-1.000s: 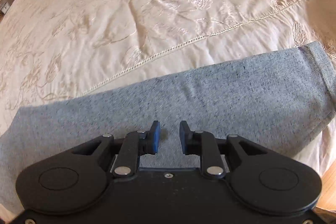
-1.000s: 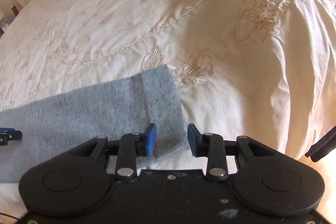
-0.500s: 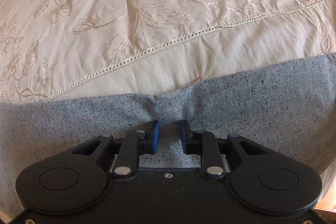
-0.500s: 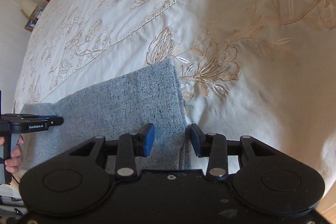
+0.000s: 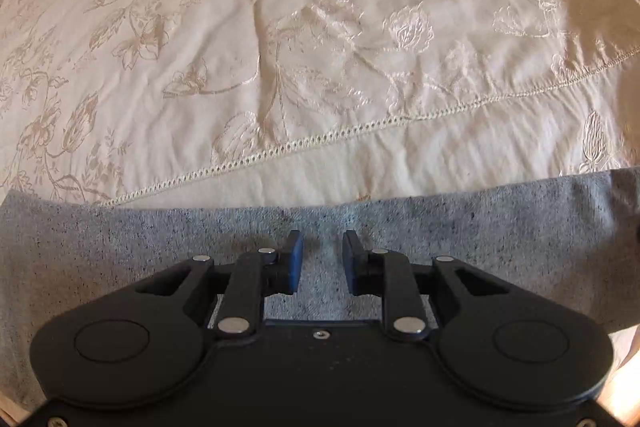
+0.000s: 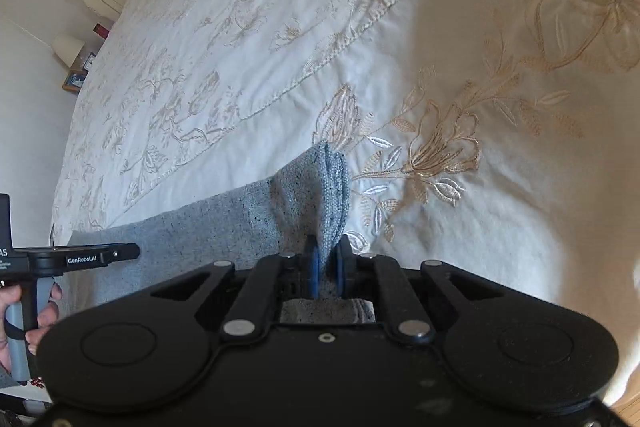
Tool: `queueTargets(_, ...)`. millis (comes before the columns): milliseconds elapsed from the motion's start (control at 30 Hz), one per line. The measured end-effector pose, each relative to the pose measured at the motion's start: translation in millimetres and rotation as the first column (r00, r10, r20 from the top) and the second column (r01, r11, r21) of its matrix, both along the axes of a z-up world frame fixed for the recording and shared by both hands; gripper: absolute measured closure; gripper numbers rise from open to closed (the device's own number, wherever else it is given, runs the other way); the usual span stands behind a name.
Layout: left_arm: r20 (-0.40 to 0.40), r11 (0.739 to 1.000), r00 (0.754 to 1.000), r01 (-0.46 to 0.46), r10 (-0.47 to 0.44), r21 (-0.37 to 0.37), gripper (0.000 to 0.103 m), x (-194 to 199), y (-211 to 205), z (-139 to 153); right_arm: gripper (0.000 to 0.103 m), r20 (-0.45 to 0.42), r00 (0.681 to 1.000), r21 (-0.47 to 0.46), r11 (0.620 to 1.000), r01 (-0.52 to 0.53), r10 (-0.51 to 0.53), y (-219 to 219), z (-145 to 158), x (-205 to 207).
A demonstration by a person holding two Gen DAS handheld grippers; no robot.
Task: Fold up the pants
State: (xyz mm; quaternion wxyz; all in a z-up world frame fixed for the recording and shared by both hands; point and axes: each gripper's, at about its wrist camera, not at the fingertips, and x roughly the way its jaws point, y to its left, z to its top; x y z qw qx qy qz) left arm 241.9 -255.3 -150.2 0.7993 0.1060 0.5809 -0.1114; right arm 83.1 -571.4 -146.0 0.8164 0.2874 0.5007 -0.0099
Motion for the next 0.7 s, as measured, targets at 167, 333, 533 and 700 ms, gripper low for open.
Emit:
queueTargets(167,-0.035,0.995,0.999,0.041,-0.038,0.091,0.073,22.6,-20.8,-33.8,0.094,0.018,1.000,-0.022,1.000,0.021,-0.021,13.5,20.2,-7.2)
queueTargets(333,-0.005,0.985,0.996,0.091,-0.091,0.144,0.074,29.5,-33.5,-39.9,0.094,0.010,1.000,-0.044,0.999,0.013,-0.012,18.8,28.8,-4.9)
queueTargets(533,0.013,0.993,0.999,0.034,-0.035,0.111,0.072,15.4,-27.5,-7.3,0.094,-0.003,0.999,-0.054,0.998,0.038,-0.039,13.2,28.4,0.1)
queueTargets(700,-0.028,0.994,1.000,0.011,-0.008,0.105,0.072,-14.3,-19.4,-7.7,0.094,-0.022,0.999,-0.067,0.997,0.035,-0.037,13.6,24.3,3.4)
